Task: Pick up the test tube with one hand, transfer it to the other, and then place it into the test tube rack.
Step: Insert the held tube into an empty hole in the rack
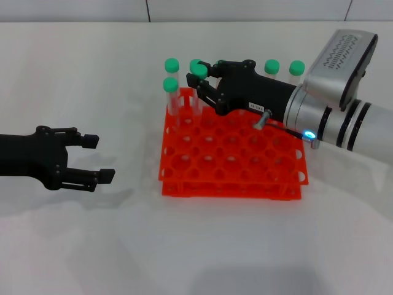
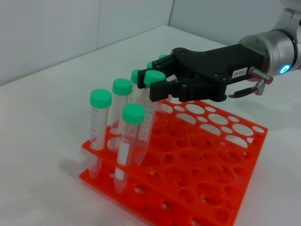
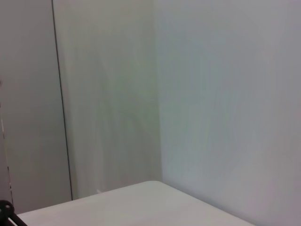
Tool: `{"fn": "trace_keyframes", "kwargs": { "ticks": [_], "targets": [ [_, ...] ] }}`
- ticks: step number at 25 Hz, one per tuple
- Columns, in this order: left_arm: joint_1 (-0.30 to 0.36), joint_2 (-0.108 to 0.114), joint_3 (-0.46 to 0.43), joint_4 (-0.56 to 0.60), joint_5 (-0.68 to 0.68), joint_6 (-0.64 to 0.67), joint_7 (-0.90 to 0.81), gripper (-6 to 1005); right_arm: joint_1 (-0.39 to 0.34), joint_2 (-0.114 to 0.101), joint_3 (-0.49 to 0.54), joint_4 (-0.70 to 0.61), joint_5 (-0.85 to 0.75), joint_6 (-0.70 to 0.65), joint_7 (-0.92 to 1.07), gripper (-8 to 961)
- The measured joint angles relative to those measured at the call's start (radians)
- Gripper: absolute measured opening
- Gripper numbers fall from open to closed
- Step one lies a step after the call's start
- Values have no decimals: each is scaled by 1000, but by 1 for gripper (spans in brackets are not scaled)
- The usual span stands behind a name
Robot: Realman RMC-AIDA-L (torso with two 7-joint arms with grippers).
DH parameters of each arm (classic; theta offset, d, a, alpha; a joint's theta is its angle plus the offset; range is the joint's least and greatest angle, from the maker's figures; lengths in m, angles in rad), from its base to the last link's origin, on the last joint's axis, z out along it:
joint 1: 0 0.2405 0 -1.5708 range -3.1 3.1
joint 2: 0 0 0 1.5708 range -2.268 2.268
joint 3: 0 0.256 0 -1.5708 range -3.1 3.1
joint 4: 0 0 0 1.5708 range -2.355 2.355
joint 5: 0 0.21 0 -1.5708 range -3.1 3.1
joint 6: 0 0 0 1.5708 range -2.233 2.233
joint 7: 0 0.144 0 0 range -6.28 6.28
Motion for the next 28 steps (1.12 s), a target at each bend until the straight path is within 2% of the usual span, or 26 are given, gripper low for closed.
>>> {"fn": "trace_keyframes", "kwargs": {
  "ticks": [28],
  "targets": [
    [-2, 0, 0, 0, 0, -4, 0, 879, 0, 0, -10, -3, 4, 14, 11, 266]
  ]
}}
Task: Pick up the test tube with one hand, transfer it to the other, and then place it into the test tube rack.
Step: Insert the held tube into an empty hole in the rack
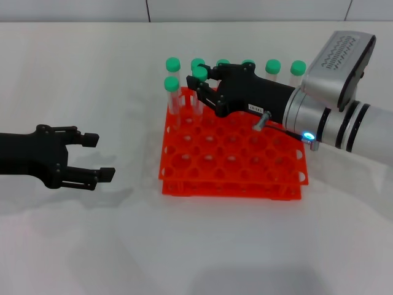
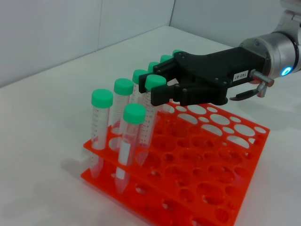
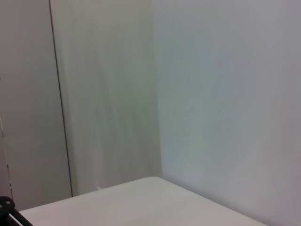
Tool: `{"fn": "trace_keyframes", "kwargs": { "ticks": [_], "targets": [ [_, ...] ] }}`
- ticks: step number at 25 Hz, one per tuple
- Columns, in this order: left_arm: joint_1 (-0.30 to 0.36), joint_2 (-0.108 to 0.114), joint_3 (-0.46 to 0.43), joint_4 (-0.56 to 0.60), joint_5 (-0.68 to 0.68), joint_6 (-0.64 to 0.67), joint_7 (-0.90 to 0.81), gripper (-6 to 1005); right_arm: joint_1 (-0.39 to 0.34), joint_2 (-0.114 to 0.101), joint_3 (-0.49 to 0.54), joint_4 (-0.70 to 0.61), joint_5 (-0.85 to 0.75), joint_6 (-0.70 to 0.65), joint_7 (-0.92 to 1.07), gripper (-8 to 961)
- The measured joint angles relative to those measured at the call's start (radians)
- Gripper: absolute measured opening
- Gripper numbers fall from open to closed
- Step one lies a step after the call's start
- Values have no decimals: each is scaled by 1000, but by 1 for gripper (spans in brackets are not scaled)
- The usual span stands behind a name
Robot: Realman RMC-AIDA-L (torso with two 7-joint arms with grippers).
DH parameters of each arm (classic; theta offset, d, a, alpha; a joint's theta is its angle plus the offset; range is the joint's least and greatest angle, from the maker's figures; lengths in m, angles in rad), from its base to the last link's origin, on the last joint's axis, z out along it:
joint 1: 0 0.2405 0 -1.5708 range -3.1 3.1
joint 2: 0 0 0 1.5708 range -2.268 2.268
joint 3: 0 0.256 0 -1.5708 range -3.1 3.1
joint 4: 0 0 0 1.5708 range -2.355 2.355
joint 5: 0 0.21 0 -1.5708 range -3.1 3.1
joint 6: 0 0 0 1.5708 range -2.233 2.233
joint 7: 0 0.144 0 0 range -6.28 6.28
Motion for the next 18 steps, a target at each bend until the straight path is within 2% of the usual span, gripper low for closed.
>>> {"fn": "trace_keyframes", "kwargs": {
  "ticks": [18],
  "targets": [
    [-1, 2, 0, 0, 0, 0, 6, 880, 9, 0, 0, 4, -10, -3, 27, 268]
  ]
}}
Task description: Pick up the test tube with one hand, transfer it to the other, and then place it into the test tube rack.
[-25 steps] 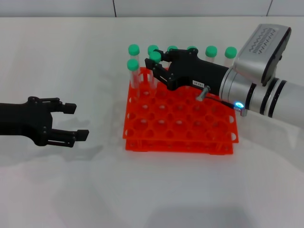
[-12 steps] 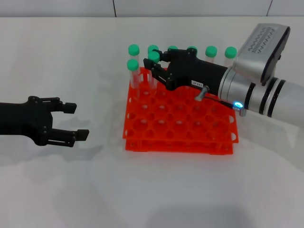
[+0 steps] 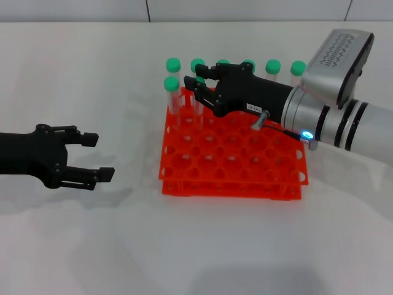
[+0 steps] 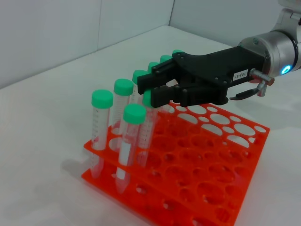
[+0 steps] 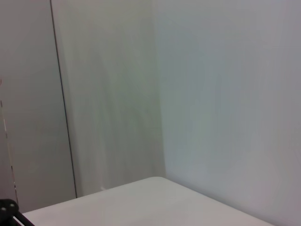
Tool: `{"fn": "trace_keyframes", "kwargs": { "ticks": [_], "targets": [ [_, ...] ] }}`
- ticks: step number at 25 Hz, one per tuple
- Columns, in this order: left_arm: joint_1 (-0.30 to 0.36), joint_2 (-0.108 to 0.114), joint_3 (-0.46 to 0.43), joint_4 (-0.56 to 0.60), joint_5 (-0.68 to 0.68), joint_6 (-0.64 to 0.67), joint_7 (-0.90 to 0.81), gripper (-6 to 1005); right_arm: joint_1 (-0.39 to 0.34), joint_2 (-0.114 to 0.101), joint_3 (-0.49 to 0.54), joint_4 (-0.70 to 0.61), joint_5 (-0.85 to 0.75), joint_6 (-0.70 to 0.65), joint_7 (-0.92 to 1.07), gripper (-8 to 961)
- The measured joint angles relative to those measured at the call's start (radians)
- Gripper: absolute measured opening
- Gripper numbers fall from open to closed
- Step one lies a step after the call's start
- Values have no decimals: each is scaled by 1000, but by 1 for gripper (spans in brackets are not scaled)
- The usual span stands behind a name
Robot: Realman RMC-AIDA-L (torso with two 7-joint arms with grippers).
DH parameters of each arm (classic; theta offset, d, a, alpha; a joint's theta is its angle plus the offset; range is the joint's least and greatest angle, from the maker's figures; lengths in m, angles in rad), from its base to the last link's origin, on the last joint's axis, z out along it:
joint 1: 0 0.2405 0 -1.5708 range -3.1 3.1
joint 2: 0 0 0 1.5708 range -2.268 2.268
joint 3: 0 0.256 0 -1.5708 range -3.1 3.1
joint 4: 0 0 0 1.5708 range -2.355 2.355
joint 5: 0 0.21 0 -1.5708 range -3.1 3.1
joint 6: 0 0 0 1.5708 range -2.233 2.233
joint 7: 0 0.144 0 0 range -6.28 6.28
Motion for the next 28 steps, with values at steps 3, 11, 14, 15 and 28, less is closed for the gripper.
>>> {"fn": "trace_keyframes", "kwargs": {
  "ticks": [3, 11, 14, 15, 28],
  "targets": [
    [0, 0, 0, 0, 0, 0, 0, 880, 0, 0, 0, 0, 0, -3, 0, 268],
    [0, 1, 0, 0, 0, 4, 1, 879, -6, -2, 4, 0, 0, -34, -4, 326],
    [3, 3, 0, 0, -5, 5, 5, 880, -11, -6, 6, 0, 0, -70, -9, 428],
    [5, 4, -1, 0, -7, 6, 7, 880, -13, -7, 7, 0, 1, -80, -9, 469],
    [9, 7, -6, 0, -76, 8, 16, 875, -75, -75, 164, -25, -180, -194, 120, 770]
  ]
}}
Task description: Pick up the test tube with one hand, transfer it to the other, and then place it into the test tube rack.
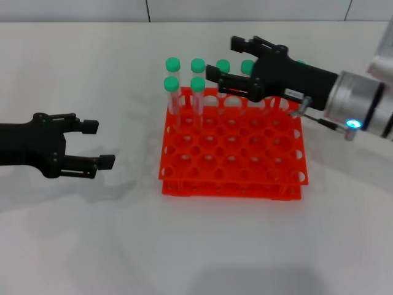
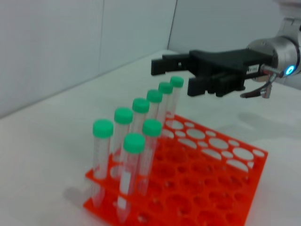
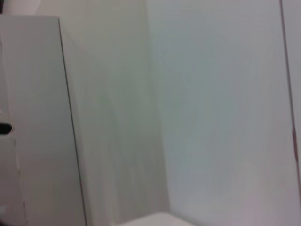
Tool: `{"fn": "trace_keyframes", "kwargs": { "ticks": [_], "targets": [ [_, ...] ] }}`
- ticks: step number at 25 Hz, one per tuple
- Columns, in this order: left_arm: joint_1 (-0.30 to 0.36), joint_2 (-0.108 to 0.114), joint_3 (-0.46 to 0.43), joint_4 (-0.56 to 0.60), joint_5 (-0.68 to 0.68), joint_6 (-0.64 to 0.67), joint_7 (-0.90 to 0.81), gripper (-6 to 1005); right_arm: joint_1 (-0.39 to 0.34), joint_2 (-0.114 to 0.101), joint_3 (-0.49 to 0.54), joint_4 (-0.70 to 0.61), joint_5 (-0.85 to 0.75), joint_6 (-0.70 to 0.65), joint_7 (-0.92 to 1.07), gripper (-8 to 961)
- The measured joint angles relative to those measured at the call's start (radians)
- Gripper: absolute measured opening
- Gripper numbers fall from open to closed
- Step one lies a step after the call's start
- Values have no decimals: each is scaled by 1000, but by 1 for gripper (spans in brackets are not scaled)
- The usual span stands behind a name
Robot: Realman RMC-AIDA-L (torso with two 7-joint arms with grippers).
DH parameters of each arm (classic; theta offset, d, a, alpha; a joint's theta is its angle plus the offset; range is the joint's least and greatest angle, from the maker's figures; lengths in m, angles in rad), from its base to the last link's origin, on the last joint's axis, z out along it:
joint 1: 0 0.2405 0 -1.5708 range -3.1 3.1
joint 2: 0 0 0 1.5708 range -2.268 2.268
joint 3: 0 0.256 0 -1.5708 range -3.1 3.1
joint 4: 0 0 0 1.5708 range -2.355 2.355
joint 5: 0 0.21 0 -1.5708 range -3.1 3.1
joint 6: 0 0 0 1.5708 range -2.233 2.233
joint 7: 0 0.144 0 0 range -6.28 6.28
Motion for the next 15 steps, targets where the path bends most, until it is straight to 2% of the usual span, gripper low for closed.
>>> {"fn": "trace_keyframes", "kwargs": {
  "ticks": [5, 9, 12, 15],
  "targets": [
    [11, -4, -1, -1, -58, -4, 0, 875, -42, -48, 144, -56, -254, -22, 131, 861],
    [16, -12, -5, -5, -90, -8, 0, 874, -86, -80, 313, -116, -546, -87, 267, 862],
    [17, -19, -16, -17, -113, -10, 7, 874, -111, -85, 457, -132, -729, -166, 327, 862],
    [12, -23, -25, -43, -134, -11, 28, 874, -133, -75, 595, -133, -871, -250, 345, 861]
  ]
}}
